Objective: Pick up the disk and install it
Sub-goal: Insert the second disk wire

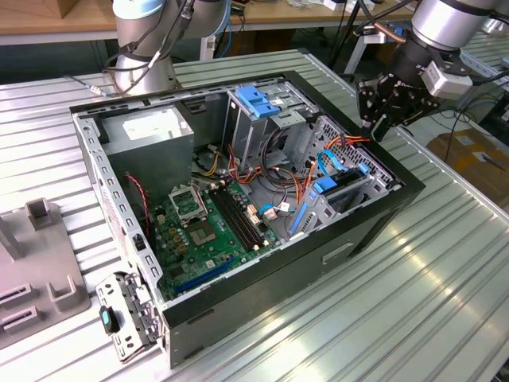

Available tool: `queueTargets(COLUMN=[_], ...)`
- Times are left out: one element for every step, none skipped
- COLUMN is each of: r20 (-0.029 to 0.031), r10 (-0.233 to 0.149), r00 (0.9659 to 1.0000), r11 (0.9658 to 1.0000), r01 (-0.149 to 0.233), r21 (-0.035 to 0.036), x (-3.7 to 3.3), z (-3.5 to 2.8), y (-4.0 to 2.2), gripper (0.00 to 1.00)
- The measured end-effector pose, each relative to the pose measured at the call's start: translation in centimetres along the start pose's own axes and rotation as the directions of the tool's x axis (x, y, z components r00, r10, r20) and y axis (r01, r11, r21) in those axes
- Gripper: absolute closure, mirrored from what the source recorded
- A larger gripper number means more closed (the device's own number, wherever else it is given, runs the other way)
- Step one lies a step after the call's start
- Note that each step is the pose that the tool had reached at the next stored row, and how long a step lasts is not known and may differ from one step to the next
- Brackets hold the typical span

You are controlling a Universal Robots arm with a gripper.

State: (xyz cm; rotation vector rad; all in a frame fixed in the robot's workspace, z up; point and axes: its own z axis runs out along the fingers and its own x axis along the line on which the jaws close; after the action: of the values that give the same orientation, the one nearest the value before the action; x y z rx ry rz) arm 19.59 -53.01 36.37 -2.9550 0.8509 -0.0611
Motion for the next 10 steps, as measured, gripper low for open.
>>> queueTargets(r20=[0.0,0.0001,-0.0001,0.0,0.0001,-0.0001,-0.0001,-0.0001,-0.0001,-0.0001], r10=[0.0,0.0,0.0,0.0,0.0,0.0,0.0,0.0,0.0,0.0], r00=[1.0,1.0,1.0,1.0,1.0,1.0,1.0,1.0,1.0,1.0], r11=[1.0,1.0,1.0,1.0,1.0,1.0,1.0,1.0,1.0,1.0], r01=[0.0,0.0,0.0,0.0,0.0,0.0,0.0,0.0,0.0,0.0], r21=[0.0,0.0001,-0.0001,0.0,0.0001,-0.0001,-0.0001,0.0,-0.0001,-0.0001], x=[0.0,0.0,0.0,0.0,0.0,0.0,0.0,0.0,0.0,0.0], z=[-0.02,-0.04,-0.08,-0.13,-0.14,-0.16,-0.16,-0.16,-0.16,-0.17], y=[0.0,0.0,0.0,-0.01,-0.01,-0.01,-0.01,-0.01,-0.01,-0.01], gripper=[0.67,0.67,0.67,0.67,0.67,0.67,0.67,0.67,0.67,0.67])
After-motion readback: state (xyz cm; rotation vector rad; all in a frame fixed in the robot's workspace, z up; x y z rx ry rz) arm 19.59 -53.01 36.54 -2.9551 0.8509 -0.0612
